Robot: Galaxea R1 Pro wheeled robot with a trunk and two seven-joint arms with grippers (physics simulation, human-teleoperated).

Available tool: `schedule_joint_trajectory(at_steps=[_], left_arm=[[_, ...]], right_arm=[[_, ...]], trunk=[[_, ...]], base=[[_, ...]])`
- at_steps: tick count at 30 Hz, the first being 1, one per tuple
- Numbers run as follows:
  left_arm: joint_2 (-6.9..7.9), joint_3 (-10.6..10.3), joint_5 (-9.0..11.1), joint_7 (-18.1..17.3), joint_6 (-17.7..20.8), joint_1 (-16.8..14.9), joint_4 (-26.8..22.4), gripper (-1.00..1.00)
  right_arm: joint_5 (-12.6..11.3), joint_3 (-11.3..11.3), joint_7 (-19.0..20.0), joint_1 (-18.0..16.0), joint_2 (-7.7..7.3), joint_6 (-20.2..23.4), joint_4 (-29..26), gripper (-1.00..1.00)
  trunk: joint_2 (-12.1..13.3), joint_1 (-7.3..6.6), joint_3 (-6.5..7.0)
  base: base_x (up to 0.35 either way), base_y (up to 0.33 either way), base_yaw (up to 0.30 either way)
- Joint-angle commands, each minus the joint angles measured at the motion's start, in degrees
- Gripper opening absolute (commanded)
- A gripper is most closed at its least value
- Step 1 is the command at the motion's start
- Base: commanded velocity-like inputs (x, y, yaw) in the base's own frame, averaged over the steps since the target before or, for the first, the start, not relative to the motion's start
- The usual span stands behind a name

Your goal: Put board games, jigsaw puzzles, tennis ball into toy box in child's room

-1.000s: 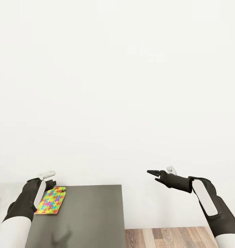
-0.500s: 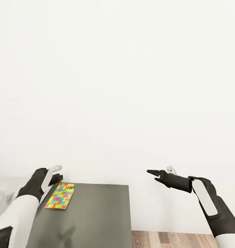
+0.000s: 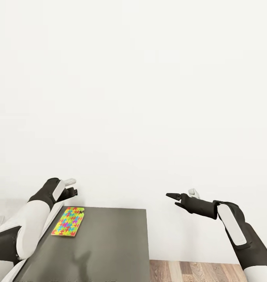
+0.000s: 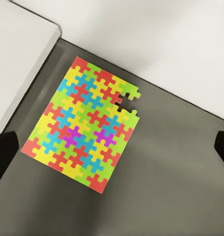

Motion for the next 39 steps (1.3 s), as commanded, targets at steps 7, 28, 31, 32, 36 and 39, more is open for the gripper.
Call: schedule_joint_trajectory(at_steps=[7, 28, 31, 32, 36, 39], left_arm=[[0.18, 0.1, 0.0, 0.4, 0.1, -1.7, 0.1, 1.0], [-0.33, 0.1, -0.4, 0.6, -2.0, -1.9, 0.2, 1.0], [-0.22, 0.1, -0.4, 0.6, -2.0, -1.9, 0.2, 1.0], [-0.21, 0.0, -0.4, 0.6, -2.0, -1.9, 0.1, 1.0], [-0.12, 0.0, -0.4, 0.6, -2.0, -1.9, -0.2, 1.0], [-0.09, 0.0, -0.4, 0.7, -2.0, -1.9, -0.3, 1.0]], right_arm=[[0.5, -0.1, 0.6, 0.0, -0.15, 0.2, 0.0, 1.0], [0.4, -0.1, 14.9, 0.1, -0.9, 0.6, -6.8, 1.0], [0.3, -0.3, 17.3, 1.2, -1.09, 0.6, -8.7, 1.0], [0.3, -0.3, 17.6, 1.3, -1.19, 0.6, -8.8, 1.0], [0.3, -0.3, 18.6, 1.9, -2.18, 0.6, -9.5, 1.0], [0.3, -0.3, 18.8, 2.0, -2.41, 0.6, -9.6, 1.0]], trunk=[[-0.1, 0.02, -0.69], [-0.1, 0.02, -2.67], [-0.1, 0.02, -2.95], [-0.1, 0.02, -3.05], [-0.1, 0.02, -3.42], [-0.1, 0.02, -3.71]], base=[[0.0, 0.0, 0.0], [0.0, 0.0, 0.0], [0.0, 0.0, 0.0], [0.0, 0.0, 0.0], [0.0, 0.0, 0.0], [0.0, 0.0, 0.0]])
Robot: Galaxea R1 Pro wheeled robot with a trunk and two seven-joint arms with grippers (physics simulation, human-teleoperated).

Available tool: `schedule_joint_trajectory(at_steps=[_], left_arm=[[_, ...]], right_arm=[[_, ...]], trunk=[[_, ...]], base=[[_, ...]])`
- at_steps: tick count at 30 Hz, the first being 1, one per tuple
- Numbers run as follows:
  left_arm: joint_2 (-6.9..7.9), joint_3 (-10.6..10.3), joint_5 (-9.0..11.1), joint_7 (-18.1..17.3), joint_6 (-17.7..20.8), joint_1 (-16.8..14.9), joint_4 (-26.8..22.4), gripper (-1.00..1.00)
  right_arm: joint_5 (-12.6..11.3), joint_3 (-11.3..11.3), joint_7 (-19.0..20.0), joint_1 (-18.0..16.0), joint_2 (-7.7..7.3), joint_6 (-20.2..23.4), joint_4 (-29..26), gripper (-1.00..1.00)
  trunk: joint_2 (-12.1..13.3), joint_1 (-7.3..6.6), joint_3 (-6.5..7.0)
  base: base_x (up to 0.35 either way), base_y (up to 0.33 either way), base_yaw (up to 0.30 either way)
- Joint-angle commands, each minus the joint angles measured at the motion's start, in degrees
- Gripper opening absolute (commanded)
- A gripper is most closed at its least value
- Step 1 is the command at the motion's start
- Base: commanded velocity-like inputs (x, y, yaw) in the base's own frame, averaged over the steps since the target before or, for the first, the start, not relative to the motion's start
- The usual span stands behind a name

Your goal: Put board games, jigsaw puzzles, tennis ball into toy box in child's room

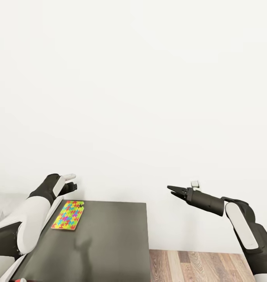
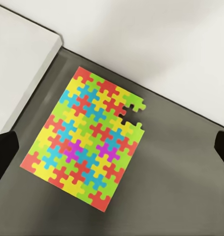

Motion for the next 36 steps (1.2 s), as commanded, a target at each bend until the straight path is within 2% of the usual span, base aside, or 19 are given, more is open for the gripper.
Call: schedule_joint_trajectory(at_steps=[1, 5, 7, 10, 12, 18, 22, 30, 36], left_arm=[[-0.01, 0.2, 0.3, 0.3, 0.2, -0.1, -0.1, 1.0], [0.01, 0.0, 0.1, 0.4, 0.3, -0.1, -0.1, 1.0], [-0.02, -1.1, 0.1, 0.4, 0.3, -0.2, -0.3, 1.0], [-0.04, -4.2, 0.1, 0.4, 0.5, -1.4, -0.5, 1.0], [-0.16, -5.3, 0.1, 0.4, 0.7, -2.2, -0.5, 1.0], [-0.45, -6.7, -0.1, 0.3, 1.8, -5.3, -0.6, 1.0], [-0.36, -7.1, -0.1, 0.4, 2.1, -5.7, -0.4, 1.0], [-0.45, -12.8, -0.1, 0.5, 2.0, -5.8, 0.0, 1.0], [-0.67, -13.9, 0.0, 0.5, 2.2, -5.8, 0.0, 1.0]], right_arm=[[0.3, -0.1, 0.4, -0.1, -0.02, 0.3, 0.0, 1.0], [0.3, 0.0, 0.4, 0.0, 0.01, 0.3, -0.1, 1.0], [0.4, 0.0, 0.4, 0.0, -0.01, 0.3, -0.1, 1.0], [0.4, -0.1, 0.4, 0.0, -0.14, 0.3, -0.1, 1.0], [0.4, -0.1, 0.4, 0.0, -0.14, 0.3, -0.1, 1.0], [0.5, -0.1, 0.4, 0.0, -0.18, 0.3, -0.1, 1.0], [0.5, -0.1, 0.4, 0.0, -0.15, 0.3, -0.1, 1.0], [0.5, -0.2, 0.5, 0.0, -0.2, 0.3, 0.1, 1.0], [0.5, -0.2, 0.5, 0.0, -0.2, 0.3, 0.2, 1.0]], trunk=[[-0.1, 0.04, -0.23], [-0.1, 0.04, -0.61], [-0.1, 0.04, -0.8], [-0.1, 0.04, -1.08], [-0.1, 0.04, -1.27], [-0.1, 0.04, -1.84], [-0.1, 0.04, -2.22], [-0.1, 0.04, -2.97], [-0.1, 0.04, -3.54]], base=[[0.0, 0.0, 0.0], [0.0, 0.0, 0.0], [0.0, 0.0, 0.0], [0.0, 0.0, 0.0], [0.0, 0.0, 0.0], [0.0, 0.0, 0.0], [0.0, 0.0, 0.0], [0.0, 0.0, 0.0], [0.0, 0.0, 0.0]])
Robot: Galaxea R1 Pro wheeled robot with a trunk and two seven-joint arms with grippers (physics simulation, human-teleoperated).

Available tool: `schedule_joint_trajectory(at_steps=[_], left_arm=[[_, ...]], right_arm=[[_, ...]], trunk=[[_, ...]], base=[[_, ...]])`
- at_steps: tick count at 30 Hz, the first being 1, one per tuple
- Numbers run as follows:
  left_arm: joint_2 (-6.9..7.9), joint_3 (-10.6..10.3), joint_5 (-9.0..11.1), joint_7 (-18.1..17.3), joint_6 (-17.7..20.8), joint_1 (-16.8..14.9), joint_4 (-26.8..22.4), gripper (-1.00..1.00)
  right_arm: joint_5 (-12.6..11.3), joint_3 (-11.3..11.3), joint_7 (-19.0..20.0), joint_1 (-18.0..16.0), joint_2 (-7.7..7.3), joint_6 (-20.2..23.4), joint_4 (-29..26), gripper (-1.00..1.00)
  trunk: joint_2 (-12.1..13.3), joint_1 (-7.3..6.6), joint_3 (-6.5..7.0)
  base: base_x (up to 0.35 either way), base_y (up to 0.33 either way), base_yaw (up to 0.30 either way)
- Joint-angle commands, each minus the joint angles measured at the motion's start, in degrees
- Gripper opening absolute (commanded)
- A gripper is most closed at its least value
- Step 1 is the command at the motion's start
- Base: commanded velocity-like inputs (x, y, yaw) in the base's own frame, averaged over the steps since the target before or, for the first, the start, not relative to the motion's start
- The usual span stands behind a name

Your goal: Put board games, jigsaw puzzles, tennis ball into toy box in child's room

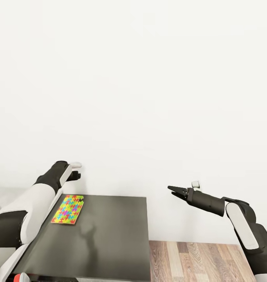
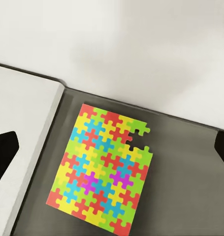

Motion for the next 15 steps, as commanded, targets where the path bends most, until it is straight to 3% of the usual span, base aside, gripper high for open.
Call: schedule_joint_trajectory(at_steps=[1, 15], left_arm=[[-0.11, 0.1, 0.3, 0.3, 0.2, 0.0, -0.1, 1.0], [-0.9, -1.8, 0.2, 0.4, 0.1, 0.0, 0.0, 1.0]], right_arm=[[0.2, -0.1, 0.3, -0.1, 0.0, 0.3, 0.0, 1.0], [0.2, -0.1, 0.3, -0.1, -0.01, 0.3, -0.3, 1.0]], trunk=[[-0.1, 0.03, -0.23], [-0.1, 0.03, -1.55]], base=[[0.0, 0.0, 0.0], [0.0, 0.0, 0.0]])
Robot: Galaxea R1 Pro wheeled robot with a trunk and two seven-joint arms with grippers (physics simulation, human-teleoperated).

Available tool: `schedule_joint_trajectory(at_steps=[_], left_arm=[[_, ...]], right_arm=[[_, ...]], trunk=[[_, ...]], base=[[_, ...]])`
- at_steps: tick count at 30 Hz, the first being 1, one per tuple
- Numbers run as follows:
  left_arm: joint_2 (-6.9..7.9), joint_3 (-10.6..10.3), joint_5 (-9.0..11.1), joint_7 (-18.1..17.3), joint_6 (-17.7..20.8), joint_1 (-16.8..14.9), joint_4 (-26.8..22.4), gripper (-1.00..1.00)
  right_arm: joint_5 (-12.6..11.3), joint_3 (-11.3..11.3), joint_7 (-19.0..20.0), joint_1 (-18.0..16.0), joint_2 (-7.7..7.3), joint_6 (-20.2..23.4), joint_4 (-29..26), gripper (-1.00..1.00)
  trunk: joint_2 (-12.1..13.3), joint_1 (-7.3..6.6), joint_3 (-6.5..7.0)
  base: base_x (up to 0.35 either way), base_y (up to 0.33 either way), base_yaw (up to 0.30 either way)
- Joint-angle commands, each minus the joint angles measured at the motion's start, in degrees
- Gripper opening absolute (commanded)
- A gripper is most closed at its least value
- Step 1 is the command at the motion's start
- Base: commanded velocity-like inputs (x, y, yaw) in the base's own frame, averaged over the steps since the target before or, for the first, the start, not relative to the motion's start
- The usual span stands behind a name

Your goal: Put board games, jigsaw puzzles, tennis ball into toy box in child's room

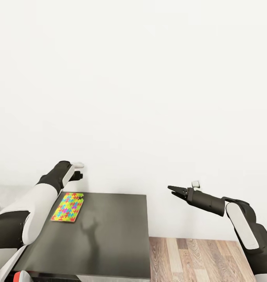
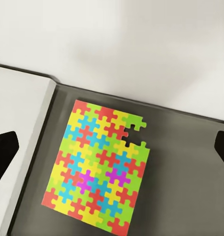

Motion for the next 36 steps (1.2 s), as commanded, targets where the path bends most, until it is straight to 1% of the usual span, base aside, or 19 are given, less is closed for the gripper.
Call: schedule_joint_trajectory(at_steps=[1, 25, 28, 30, 33, 36], left_arm=[[-0.01, 0.1, 0.3, 0.3, 0.2, 0.0, -0.1, 1.0], [0.01, -0.2, 0.2, 0.4, -1.4, 0.0, -0.1, 1.0], [0.18, -1.1, -0.2, 0.4, -1.4, 0.0, -0.1, 1.0], [0.34, -2.3, -1.3, 0.5, -1.5, 0.0, -0.1, 1.0], [0.48, -2.9, -2.2, 0.5, -1.8, 0.0, -0.1, 1.0], [0.52, -3.3, -2.6, 0.5, -3.4, 0.0, 0.0, 1.0]], right_arm=[[0.2, -0.1, 0.3, -0.1, 0.01, 0.3, 0.0, 1.0], [0.3, -0.3, 0.3, -0.1, 0.0, 0.3, 0.1, 1.0], [0.3, -0.3, 0.3, -0.1, 0.01, 0.3, 0.0, 1.0], [0.3, -0.3, 0.3, -0.1, 0.01, 0.3, 0.0, 1.0], [0.3, -0.3, 0.3, -0.1, 0.01, 0.3, 0.0, 1.0], [0.3, -0.3, 0.3, -0.1, 0.01, 0.3, 0.0, 1.0]], trunk=[[-0.1, 0.03, -0.22], [-0.1, 0.03, -2.49], [-0.1, 0.03, -2.77], [-0.1, 0.03, -2.96], [-0.1, 0.03, -3.24], [-0.1, 0.03, -3.53]], base=[[0.0, 0.0, 0.0], [0.0, 0.0, 0.0], [0.0, 0.0, 0.0], [0.0, 0.0, 0.0], [0.0, 0.0, 0.0], [0.0, 0.0, 0.0]])
